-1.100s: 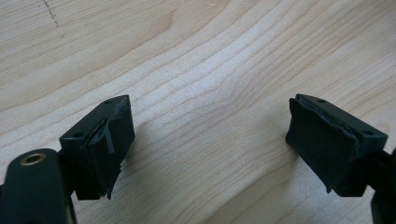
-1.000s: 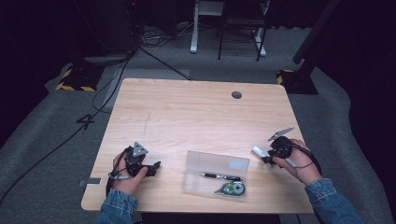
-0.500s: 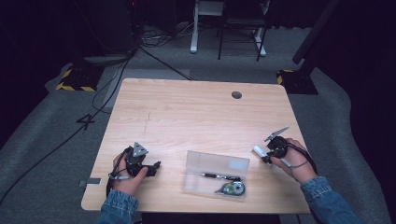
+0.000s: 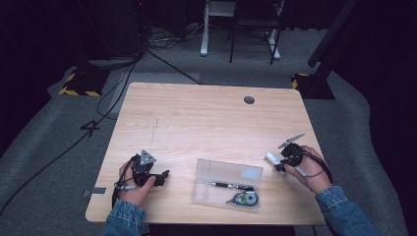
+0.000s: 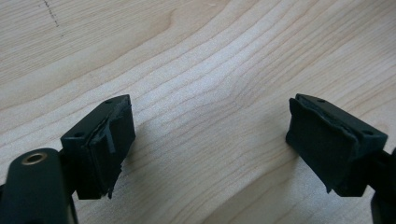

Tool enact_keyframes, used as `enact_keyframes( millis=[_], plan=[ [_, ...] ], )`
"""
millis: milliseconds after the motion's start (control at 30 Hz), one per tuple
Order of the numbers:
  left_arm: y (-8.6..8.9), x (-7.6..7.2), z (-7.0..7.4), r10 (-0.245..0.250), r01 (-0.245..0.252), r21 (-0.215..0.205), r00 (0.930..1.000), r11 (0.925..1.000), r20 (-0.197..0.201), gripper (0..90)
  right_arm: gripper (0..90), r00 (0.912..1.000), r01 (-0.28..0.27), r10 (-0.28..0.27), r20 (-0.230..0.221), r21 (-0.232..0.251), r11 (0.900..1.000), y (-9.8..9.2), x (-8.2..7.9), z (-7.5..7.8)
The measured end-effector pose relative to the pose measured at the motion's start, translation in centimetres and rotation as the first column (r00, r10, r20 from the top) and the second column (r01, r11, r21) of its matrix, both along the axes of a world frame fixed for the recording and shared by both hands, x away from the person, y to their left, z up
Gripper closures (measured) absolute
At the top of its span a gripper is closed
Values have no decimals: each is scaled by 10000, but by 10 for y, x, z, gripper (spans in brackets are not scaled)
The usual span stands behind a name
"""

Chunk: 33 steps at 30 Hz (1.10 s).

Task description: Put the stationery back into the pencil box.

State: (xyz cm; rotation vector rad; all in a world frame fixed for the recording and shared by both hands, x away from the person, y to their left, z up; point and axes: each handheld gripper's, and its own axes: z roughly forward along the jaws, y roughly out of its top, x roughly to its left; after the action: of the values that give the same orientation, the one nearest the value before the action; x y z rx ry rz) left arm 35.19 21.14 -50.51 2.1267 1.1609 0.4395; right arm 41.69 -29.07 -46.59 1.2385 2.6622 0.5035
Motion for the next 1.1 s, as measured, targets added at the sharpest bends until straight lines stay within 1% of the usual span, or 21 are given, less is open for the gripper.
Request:
enact_keyframes(
  millis=[67,100,133,200,400,433,467,533,600,733,800,867,967,1100],
  plan=[
    [0,0,0,11,-11,-9,10000,10000,-6,152,714,10000,-7,7,41,79,10000,0,0,1],
    [0,0,0,6,-6,-6,10000,10000,-3,152,714,10000,16,-17,91,151,9999,1,0,3],
    [0,0,0,14,-14,-13,10000,10000,-4,152,714,9996,2,-9,266,258,9997,1,0,9],
    [0,0,0,-4,4,7,10000,10000,1,152,714,9995,3,-12,318,285,9996,1,-1,11],
    [0,0,0,-4,4,5,10000,10000,2,152,714,9979,14,-73,642,905,9959,1,-5,37],
    [0,0,0,19,-19,-6,10000,10000,-3,152,714,9966,-38,-48,821,1040,9946,2,-7,45],
    [0,0,0,19,-19,-6,10000,10000,-3,152,714,9966,-38,-48,821,1040,9946,2,-7,45],
    [0,0,0,-6,6,6,10000,10000,3,152,714,9955,-80,-31,951,1161,9932,3,-9,52],
    [0,0,0,-4,4,4,10000,10000,2,152,714,9940,-265,119,1090,1330,9908,6,-14,63],
    [0,0,0,-5,5,5,10000,10000,1,152,714,9902,-587,396,1338,1425,9880,12,-20,75],
    [0,0,0,-3,3,4,10000,10000,3,152,714,9894,-646,443,1381,1456,9872,14,-21,78],
    [0,0,0,-3,3,1,10000,10000,0,152,714,9852,-897,662,1582,1461,9852,19,-27,85],
    [0,0,0,-3,3,3,10000,10000,-1,152,714,9841,-1019,766,1602,1556,9825,23,-30,89],
    [0,0,0,-3,3,3,10000,10000,0,152,713,9801,-1381,1115,1644,1606,9773,32,-37,96]
  ],
)
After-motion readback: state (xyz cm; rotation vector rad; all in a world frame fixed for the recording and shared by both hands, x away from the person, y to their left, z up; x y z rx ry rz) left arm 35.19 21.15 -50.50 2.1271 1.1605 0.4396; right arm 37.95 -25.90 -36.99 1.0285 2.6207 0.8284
